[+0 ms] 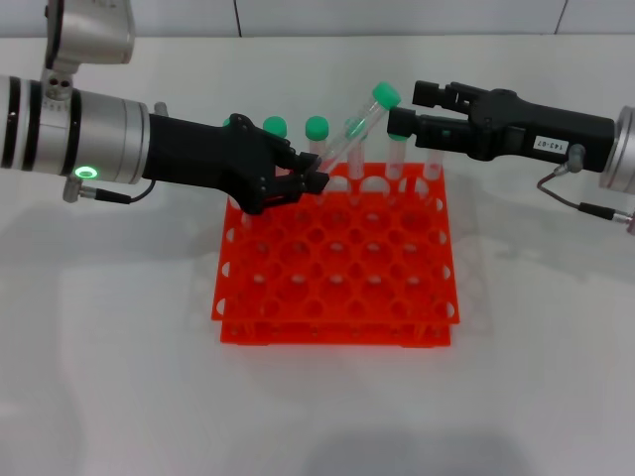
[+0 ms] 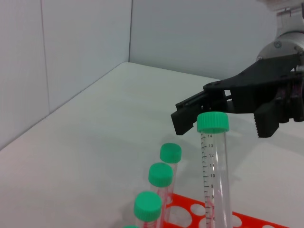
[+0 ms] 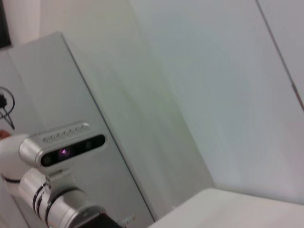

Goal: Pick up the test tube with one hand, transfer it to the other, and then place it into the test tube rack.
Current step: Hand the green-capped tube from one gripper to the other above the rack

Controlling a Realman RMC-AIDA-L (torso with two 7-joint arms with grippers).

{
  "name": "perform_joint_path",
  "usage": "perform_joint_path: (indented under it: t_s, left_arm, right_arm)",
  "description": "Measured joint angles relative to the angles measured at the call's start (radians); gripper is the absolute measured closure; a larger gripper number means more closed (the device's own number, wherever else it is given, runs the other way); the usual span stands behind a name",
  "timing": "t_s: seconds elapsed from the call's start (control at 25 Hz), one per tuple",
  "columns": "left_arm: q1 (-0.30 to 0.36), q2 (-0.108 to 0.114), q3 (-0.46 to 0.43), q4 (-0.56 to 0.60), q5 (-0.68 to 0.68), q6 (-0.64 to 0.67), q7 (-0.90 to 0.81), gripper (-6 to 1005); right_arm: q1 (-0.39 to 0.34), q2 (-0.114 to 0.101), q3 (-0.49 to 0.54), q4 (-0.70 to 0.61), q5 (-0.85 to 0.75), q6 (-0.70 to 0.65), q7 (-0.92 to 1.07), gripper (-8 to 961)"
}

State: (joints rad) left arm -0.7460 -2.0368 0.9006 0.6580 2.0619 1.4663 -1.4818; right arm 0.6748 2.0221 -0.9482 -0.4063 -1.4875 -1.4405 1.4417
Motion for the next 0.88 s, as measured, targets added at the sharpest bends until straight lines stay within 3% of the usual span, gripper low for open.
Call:
perform_joint_path:
  t_s: [0.52, 0.88]
  left_arm:
    - [-0.003, -0.013, -0.001, 0.000, -0.002, -0.011, 0.009, 792]
    - [-0.012, -0.016, -0.001, 0.000, -0.002, -0.023, 0.009, 791]
  right_arm:
    - [0.031, 0.007, -0.018, 0.159, 0.158, 0.001, -0.108, 84]
    - [0.026, 0.006, -0.023, 0.179, 0.193, -0.001, -0.135, 84]
